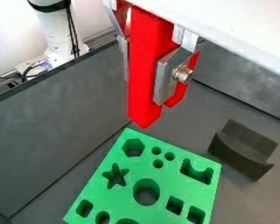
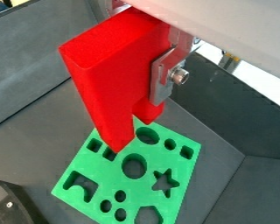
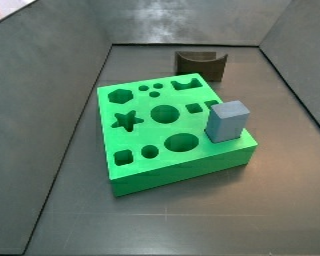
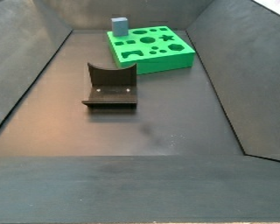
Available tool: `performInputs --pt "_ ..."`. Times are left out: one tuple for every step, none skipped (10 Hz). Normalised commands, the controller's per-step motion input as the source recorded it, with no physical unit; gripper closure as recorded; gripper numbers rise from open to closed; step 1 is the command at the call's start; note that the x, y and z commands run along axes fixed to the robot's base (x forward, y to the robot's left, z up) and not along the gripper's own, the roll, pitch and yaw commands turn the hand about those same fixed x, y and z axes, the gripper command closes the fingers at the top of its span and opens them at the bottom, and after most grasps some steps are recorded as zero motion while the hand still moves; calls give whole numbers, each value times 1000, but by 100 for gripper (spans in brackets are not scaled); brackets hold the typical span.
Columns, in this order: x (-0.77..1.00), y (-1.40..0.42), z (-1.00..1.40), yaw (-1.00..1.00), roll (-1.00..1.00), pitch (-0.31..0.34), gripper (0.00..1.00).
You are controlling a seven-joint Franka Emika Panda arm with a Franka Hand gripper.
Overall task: Pick up the double-square object. Move up. Place the double-square object on the fixture. Regrasp the double-square object. Move to above the board. Insert the double-square object.
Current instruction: Move to above the board.
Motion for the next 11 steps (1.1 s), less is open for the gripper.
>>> performInputs --pt "-167 87 -1 4 -157 -215 100" --pt "-167 87 -1 5 -157 -215 100" --pt "-167 87 -1 5 -156 -215 100" --pt "-166 87 -1 5 -156 -215 100" --pt "-166 87 -1 5 -156 -215 100" --pt "-166 87 -1 5 -156 -214 100" --pt "-166 87 -1 5 -156 -214 100" --pt "-166 87 -1 5 -156 -214 100" --pt "-166 87 0 5 -156 -214 100" --pt "-166 87 -1 5 -156 -214 100" --pt "-166 87 -1 5 -156 -214 100"
